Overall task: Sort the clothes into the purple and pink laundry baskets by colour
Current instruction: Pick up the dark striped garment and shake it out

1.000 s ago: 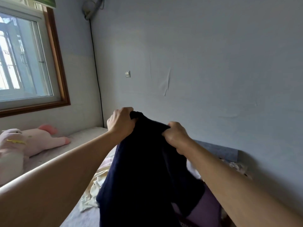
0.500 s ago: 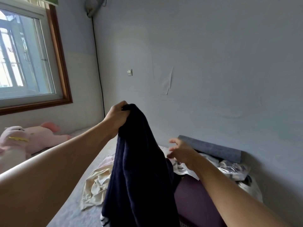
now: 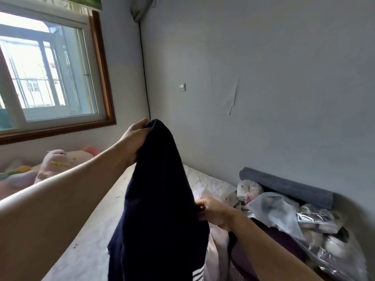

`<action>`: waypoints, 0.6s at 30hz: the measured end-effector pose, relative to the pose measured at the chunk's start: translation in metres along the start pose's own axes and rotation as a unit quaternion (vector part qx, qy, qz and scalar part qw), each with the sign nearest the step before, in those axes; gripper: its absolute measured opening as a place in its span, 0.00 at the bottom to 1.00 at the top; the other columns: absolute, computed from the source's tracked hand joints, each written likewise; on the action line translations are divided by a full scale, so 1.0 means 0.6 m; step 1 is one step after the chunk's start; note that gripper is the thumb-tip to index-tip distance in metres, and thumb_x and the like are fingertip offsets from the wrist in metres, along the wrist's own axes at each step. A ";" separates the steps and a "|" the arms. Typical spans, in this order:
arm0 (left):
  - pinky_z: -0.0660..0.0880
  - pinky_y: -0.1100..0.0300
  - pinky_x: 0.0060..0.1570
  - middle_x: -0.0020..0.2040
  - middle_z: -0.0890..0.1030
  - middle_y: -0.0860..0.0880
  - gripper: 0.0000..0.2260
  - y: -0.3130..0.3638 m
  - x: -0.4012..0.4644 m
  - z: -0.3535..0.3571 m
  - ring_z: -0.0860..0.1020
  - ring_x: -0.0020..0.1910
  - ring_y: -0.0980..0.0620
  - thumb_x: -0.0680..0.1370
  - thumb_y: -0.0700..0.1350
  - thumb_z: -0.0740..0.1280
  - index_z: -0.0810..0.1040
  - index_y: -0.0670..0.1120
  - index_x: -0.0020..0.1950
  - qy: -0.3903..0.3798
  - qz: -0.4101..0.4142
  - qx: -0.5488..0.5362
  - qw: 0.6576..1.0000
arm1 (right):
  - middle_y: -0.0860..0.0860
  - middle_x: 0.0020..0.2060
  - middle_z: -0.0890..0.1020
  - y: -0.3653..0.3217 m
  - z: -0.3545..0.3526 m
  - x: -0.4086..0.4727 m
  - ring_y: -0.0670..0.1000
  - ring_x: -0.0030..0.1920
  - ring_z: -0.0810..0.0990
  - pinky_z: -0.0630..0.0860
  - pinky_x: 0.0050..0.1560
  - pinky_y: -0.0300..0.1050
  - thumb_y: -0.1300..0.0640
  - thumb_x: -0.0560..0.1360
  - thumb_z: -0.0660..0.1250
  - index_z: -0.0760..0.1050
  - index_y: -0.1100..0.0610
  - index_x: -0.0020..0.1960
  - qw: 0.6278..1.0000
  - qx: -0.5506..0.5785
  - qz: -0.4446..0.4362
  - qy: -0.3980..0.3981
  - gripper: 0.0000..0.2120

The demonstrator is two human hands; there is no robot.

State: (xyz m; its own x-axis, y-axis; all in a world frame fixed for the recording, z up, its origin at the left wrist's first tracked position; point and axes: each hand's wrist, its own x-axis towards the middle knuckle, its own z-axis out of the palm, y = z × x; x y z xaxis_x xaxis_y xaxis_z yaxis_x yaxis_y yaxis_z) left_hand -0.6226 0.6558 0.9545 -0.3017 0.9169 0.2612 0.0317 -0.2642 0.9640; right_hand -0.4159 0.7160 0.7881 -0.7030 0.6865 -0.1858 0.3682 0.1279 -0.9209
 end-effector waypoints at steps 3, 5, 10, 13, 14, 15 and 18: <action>0.63 0.63 0.26 0.26 0.70 0.53 0.15 0.000 -0.002 -0.034 0.67 0.24 0.57 0.78 0.36 0.63 0.69 0.48 0.33 0.026 0.000 -0.004 1.000 | 0.52 0.41 0.80 -0.002 -0.003 0.003 0.48 0.44 0.79 0.76 0.47 0.36 0.69 0.74 0.66 0.77 0.58 0.45 1.000 -0.009 -0.002 0.012 0.06; 0.65 0.61 0.31 0.30 0.71 0.51 0.12 -0.001 -0.002 -0.056 0.69 0.28 0.55 0.78 0.36 0.64 0.72 0.48 0.36 0.048 -0.003 -0.015 0.999 | 0.52 0.40 0.79 0.003 -0.010 0.003 0.50 0.43 0.78 0.75 0.47 0.41 0.66 0.74 0.68 0.75 0.58 0.44 0.997 0.053 -0.017 0.046 0.05; 0.70 0.59 0.31 0.34 0.72 0.48 0.10 -0.002 -0.008 -0.094 0.71 0.30 0.52 0.77 0.35 0.66 0.74 0.48 0.39 0.117 0.002 -0.020 0.993 | 0.55 0.39 0.74 -0.008 -0.026 -0.002 0.52 0.40 0.71 0.66 0.41 0.47 0.49 0.69 0.71 0.74 0.63 0.48 0.989 0.039 -0.061 0.127 0.18; 0.75 0.66 0.26 0.33 0.74 0.48 0.11 0.000 -0.015 -0.111 0.74 0.26 0.54 0.76 0.33 0.66 0.74 0.48 0.39 0.168 0.010 -0.025 0.985 | 0.51 0.34 0.75 -0.037 -0.056 -0.021 0.46 0.33 0.72 0.67 0.33 0.39 0.49 0.72 0.72 0.73 0.60 0.45 0.980 0.070 -0.116 0.143 0.15; 0.75 0.66 0.25 0.33 0.75 0.48 0.11 0.001 -0.016 -0.117 0.75 0.25 0.55 0.75 0.33 0.66 0.75 0.48 0.38 0.178 0.014 -0.024 0.984 | 0.49 0.33 0.76 -0.048 -0.068 -0.031 0.44 0.32 0.74 0.69 0.33 0.37 0.50 0.69 0.75 0.74 0.59 0.45 0.982 0.094 -0.119 0.112 0.15; 0.74 0.66 0.25 0.32 0.74 0.48 0.12 0.004 -0.017 -0.123 0.74 0.25 0.56 0.75 0.33 0.66 0.74 0.48 0.37 0.184 0.016 -0.020 0.983 | 0.49 0.33 0.78 -0.059 -0.080 -0.042 0.44 0.32 0.76 0.72 0.33 0.36 0.51 0.66 0.77 0.76 0.58 0.46 0.986 0.102 -0.117 0.067 0.16; 0.72 0.68 0.23 0.32 0.73 0.49 0.11 0.009 -0.018 -0.130 0.73 0.24 0.57 0.76 0.35 0.67 0.73 0.48 0.36 0.191 0.022 0.003 0.981 | 0.48 0.29 0.80 -0.088 -0.111 -0.075 0.44 0.29 0.79 0.74 0.30 0.33 0.66 0.64 0.71 0.79 0.57 0.34 0.993 0.068 -0.059 -0.079 0.05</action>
State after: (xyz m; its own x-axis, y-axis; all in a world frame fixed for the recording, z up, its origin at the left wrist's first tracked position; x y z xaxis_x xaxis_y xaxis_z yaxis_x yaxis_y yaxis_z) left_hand -0.6933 0.6210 0.9527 -0.6353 0.7250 0.2661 0.0581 -0.2987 0.9526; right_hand -0.3631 0.7259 0.8676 -0.8272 0.5499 -0.1157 0.1997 0.0952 -0.9752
